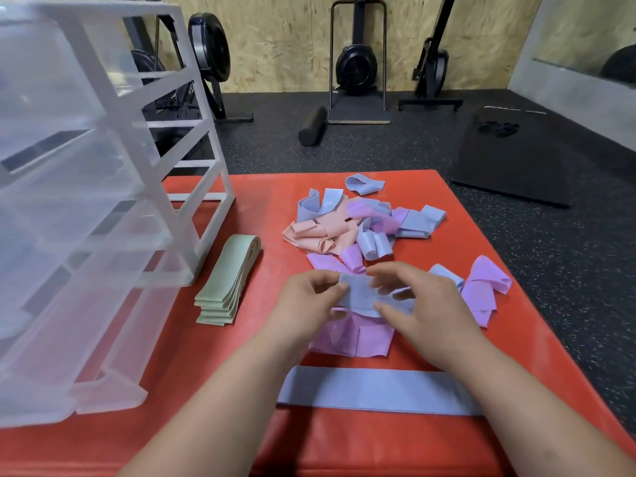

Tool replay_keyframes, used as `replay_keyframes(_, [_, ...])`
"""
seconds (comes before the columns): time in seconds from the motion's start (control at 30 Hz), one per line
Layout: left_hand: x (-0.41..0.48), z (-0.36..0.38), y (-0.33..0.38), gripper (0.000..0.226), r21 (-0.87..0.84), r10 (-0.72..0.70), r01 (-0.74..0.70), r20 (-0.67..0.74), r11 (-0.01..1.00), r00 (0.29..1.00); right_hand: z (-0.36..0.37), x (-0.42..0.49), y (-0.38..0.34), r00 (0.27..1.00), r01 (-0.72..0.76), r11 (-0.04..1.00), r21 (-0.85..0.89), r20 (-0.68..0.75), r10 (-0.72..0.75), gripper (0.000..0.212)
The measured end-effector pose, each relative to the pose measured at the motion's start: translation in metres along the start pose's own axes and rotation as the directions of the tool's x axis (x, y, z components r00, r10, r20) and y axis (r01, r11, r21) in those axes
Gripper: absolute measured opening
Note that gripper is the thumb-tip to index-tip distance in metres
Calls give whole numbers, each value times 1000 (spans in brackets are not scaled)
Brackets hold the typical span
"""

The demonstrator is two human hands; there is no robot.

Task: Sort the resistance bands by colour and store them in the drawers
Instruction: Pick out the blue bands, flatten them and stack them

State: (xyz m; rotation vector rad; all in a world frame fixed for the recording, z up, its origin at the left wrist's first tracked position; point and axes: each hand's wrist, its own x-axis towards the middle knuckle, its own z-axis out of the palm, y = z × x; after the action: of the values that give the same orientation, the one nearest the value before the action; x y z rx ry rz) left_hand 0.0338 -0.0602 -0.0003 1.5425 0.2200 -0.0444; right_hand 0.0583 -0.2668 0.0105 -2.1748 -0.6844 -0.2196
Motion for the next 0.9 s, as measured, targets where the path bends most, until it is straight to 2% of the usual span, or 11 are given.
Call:
replay_keyframes(0.07, [1,-4,2,19,99,50,-50,2,994,999,-6,3,7,998,-27,997,-68,-67,22,49])
replay_keyframes(0.17, [2,-8,4,22,193,128,-137,60,971,990,-9,7,14,999,-16,991,-133,-34,12,46])
replay_keyframes(0.3, [-2,-8,9,23,195,188,-221,175,955,966,-2,9,9,997,16,990,-140,72,-6,46])
replay_keyframes(0.4, [-5,-4,9,15,169,219,-251,188,953,957,2,10,9,997,12,993,-121,80,-3,36])
replay_keyframes(0.53, [-7,-4,7,7,206,276,-298,132,932,952,-2,11,12,995,4,996,-86,101,5,30])
replay_keyframes(0.67, [-8,-4,10,12,205,390,-391,47,897,920,-14,10,21,993,3,972,-236,114,24,26])
replay_keyframes(0.8, [-9,-13,15,9,110,463,-453,-88,884,882,-33,5,54,994,-90,899,-428,20,109,21])
replay_keyframes(0.9, [-9,-22,16,7,126,470,-455,-148,882,870,-49,-1,69,987,-162,884,-439,-75,144,15])
